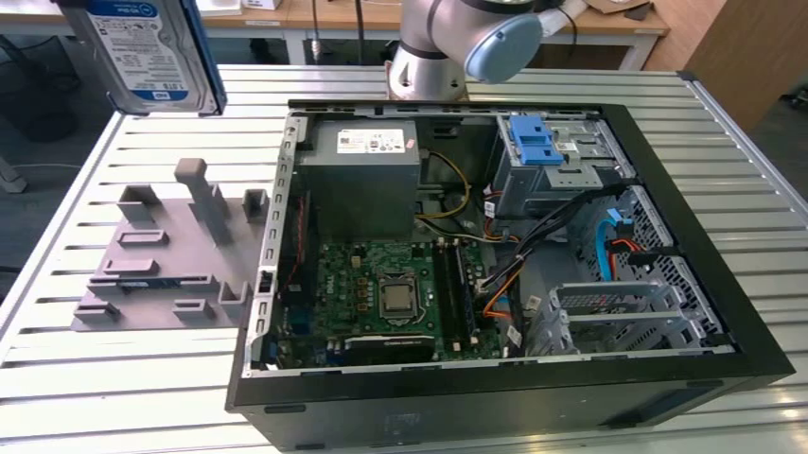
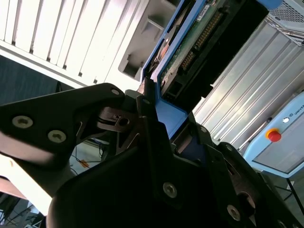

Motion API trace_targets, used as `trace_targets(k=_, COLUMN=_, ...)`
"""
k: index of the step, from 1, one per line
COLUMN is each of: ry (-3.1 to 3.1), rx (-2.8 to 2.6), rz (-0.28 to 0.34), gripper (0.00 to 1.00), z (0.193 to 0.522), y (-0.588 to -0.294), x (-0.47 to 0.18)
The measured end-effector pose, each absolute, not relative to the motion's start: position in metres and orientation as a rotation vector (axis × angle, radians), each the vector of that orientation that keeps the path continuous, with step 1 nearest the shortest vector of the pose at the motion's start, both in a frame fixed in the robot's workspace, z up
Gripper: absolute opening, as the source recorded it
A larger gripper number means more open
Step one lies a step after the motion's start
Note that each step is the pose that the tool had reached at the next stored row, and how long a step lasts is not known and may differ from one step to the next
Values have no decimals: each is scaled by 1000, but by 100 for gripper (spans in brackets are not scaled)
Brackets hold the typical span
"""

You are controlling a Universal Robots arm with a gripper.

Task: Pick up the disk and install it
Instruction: 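Pick up the disk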

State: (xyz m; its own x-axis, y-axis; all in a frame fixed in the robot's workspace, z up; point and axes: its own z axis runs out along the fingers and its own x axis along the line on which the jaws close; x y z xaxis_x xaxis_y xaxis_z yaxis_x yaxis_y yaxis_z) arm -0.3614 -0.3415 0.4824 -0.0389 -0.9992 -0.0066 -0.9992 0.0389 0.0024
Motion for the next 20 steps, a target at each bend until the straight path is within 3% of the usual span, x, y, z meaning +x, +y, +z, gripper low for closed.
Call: trace_targets(k=20, ry=2262, rx=-2176, rz=10, gripper=36, z=482, y=-355, x=-324)
